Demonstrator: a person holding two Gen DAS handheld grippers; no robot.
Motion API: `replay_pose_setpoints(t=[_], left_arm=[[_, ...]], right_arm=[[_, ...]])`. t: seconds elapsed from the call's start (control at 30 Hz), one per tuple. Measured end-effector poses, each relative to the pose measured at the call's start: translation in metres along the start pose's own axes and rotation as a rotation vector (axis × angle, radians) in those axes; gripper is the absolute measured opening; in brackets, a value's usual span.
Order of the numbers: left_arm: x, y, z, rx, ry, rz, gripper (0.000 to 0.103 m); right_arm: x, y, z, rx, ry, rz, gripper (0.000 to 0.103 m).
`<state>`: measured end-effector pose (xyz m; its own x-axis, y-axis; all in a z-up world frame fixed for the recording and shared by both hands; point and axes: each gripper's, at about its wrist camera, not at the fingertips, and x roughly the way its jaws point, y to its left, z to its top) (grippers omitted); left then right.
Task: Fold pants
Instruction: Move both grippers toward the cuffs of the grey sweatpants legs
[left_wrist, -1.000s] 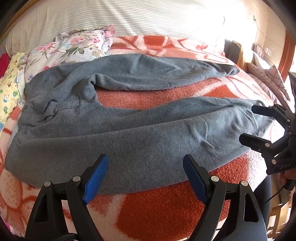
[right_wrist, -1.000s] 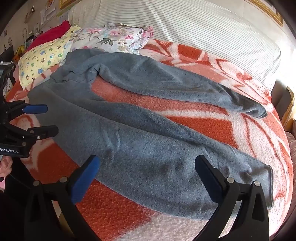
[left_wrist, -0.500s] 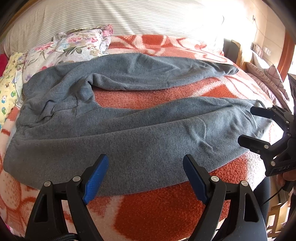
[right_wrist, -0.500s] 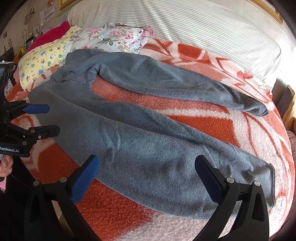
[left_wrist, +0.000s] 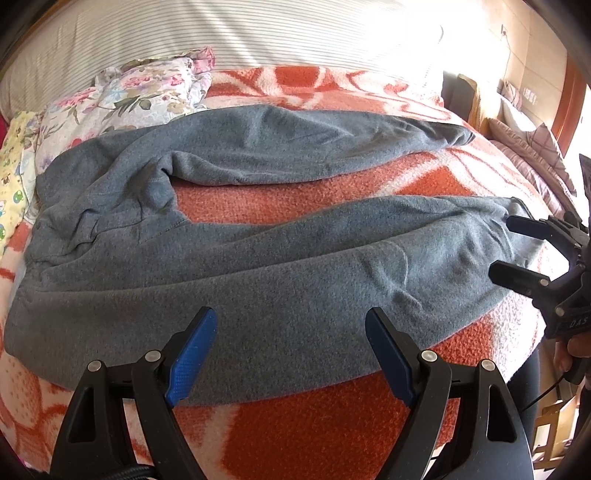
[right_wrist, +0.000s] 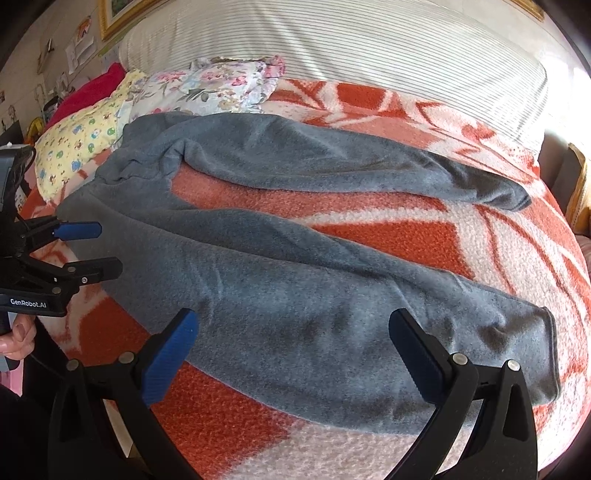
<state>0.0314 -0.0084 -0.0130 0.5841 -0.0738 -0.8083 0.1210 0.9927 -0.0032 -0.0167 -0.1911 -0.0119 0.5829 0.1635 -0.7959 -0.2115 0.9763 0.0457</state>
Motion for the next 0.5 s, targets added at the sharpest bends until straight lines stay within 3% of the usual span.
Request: replay_pose_setpoints(t=[0.3,0.5], left_arm=[[0.012,-0.013,0.02,0.037,0.011,-0.034,0.083],[0.023,-0.04,0.051,0.106,0.023,-0.132,0.083]], right_arm=[[-0.011,-0.052,-0.008,0.151,-0.036,-0.044,0.103],[-0.028,-0.1,-0.028,0.29,-0.098,-0.103,0.103]])
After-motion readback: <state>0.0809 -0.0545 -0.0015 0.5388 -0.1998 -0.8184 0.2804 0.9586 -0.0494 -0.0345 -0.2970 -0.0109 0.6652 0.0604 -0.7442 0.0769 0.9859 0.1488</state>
